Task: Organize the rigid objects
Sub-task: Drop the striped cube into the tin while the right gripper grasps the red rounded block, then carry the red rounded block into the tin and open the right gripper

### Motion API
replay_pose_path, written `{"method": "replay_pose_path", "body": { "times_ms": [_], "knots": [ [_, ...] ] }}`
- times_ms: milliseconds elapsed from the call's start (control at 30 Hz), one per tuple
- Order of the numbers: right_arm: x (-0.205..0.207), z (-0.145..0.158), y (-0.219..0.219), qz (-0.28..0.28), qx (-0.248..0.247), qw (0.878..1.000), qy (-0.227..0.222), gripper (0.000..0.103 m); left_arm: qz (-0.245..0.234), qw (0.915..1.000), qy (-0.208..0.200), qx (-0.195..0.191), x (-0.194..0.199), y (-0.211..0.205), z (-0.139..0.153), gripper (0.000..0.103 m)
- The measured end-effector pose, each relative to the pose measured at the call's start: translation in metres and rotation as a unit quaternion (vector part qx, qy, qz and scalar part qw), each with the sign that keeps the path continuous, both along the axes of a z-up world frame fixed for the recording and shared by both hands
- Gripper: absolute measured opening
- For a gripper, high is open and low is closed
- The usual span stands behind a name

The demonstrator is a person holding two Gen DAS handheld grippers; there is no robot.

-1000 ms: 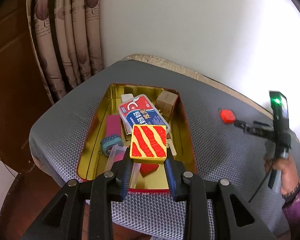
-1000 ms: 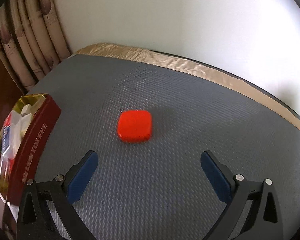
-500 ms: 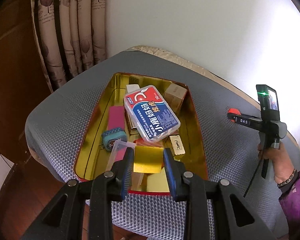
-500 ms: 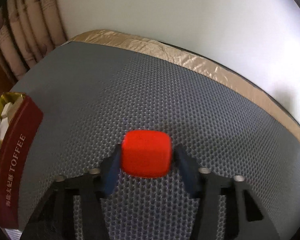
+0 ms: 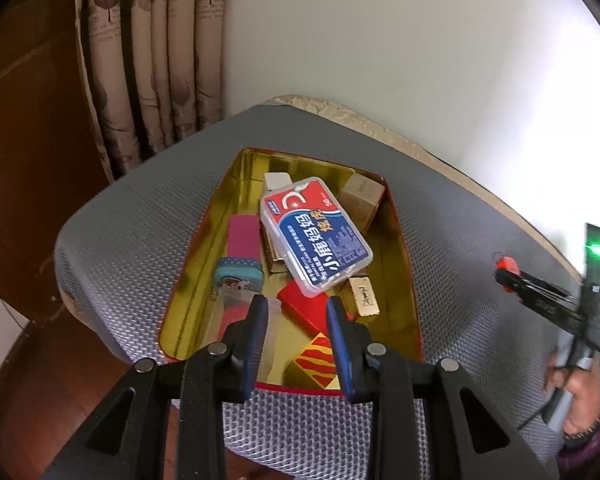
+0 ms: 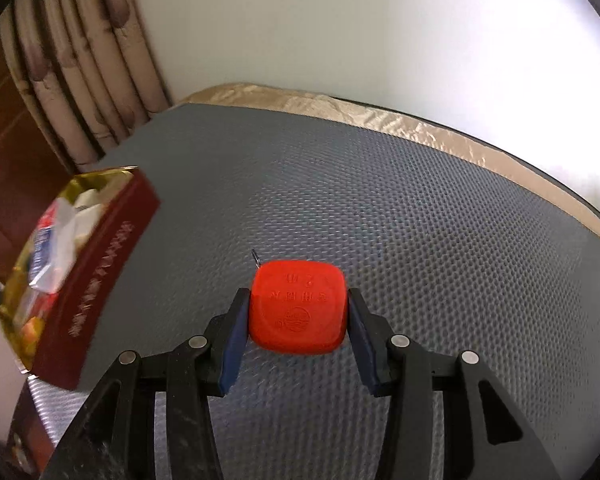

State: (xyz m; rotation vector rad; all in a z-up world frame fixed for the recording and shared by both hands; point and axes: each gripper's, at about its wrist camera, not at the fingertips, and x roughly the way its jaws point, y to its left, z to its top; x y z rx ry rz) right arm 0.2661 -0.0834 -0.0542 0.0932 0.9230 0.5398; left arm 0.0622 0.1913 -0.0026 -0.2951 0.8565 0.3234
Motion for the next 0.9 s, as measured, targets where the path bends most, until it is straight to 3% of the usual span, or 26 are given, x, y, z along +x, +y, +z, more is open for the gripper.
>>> {"method": "replay_pose_path", "body": {
  "times_ms": [167,400,500,600,900],
  "knots": [
    [-0.028,0.037,0.022,0.044,0.037,0.998,-0.015,0.043,0.004,0.9996,0.007,0.026,-0.008,-0.007,0.007,0.031],
    [-0.073,0.072,0.103,0.147,0.07,0.987,-0.018,0.043,0.027,0.9985,0.032,0.034,-0.034,0.012,0.0,0.034],
    [-0.085,0.069,0.139,0.173,0.063,0.983,-0.012,0.043,0.04,0.9986,0.03,0.016,-0.041,0.027,-0.002,0.034],
    [-0.089,0.063,0.16,0.176,0.053,0.983,-0.007,0.043,0.049,0.9981,0.029,0.022,-0.043,0.033,-0.002,0.034],
    [-0.088,0.048,0.183,0.16,0.035,0.986,0.004,0.043,0.048,0.9978,0.035,0.031,-0.041,0.034,-0.007,0.036]
  ]
}}
